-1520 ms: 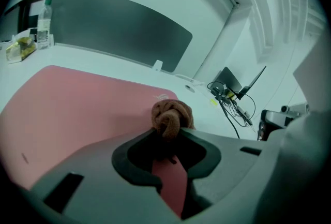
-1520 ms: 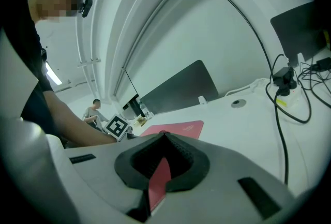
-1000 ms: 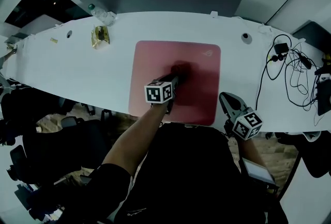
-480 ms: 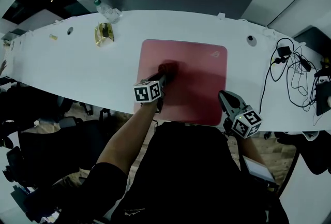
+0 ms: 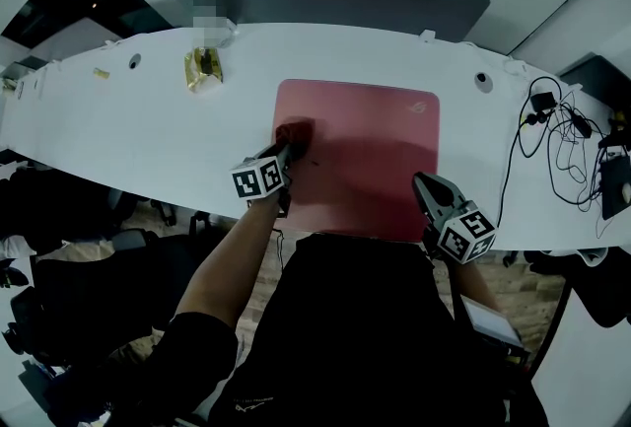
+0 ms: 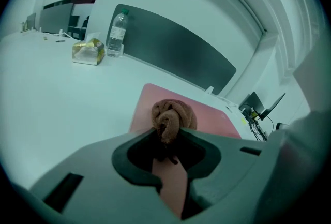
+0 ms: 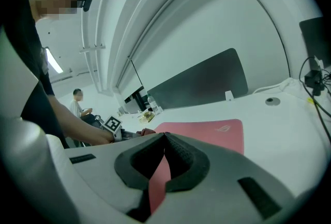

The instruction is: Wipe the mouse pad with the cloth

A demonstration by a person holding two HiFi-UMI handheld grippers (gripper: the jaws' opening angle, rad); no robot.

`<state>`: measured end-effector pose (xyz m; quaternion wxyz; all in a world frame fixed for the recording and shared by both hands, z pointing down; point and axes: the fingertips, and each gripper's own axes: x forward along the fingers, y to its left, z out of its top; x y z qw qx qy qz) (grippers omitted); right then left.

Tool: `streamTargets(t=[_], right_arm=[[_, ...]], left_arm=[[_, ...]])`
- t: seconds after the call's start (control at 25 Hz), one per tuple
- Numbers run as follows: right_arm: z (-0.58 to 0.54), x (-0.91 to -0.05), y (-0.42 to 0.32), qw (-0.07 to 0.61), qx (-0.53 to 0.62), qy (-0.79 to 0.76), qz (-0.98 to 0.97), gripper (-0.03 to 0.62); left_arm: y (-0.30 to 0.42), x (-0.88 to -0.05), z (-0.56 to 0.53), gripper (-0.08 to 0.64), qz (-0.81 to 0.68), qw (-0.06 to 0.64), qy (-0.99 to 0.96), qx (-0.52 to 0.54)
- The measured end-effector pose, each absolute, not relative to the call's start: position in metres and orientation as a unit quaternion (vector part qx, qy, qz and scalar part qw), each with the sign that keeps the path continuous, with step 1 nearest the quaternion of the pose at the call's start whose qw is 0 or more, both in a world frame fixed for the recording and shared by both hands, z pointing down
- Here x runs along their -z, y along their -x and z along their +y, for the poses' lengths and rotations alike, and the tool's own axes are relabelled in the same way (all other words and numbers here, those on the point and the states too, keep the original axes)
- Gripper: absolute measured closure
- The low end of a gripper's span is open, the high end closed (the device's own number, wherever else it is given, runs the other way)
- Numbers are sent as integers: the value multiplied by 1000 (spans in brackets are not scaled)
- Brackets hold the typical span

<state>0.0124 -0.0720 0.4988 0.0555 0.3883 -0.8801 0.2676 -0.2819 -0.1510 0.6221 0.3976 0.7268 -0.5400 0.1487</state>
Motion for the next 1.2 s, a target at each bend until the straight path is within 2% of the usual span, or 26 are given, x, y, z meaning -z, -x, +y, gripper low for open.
streamTargets(t=[0.48, 0.76, 1.2], right_arm=[[-73, -494, -6, 56, -261, -408, -873, 566], [-77, -494, -3, 51, -259, -417, -869, 566], [-75, -494, -8, 56, -259, -435, -860, 566]], left_arm=[[347, -621, -150, 463, -580, 399, -703, -102], [378, -608, -165, 463, -615, 372, -691, -82], [359, -607, -209, 463, -611, 324, -709, -137]])
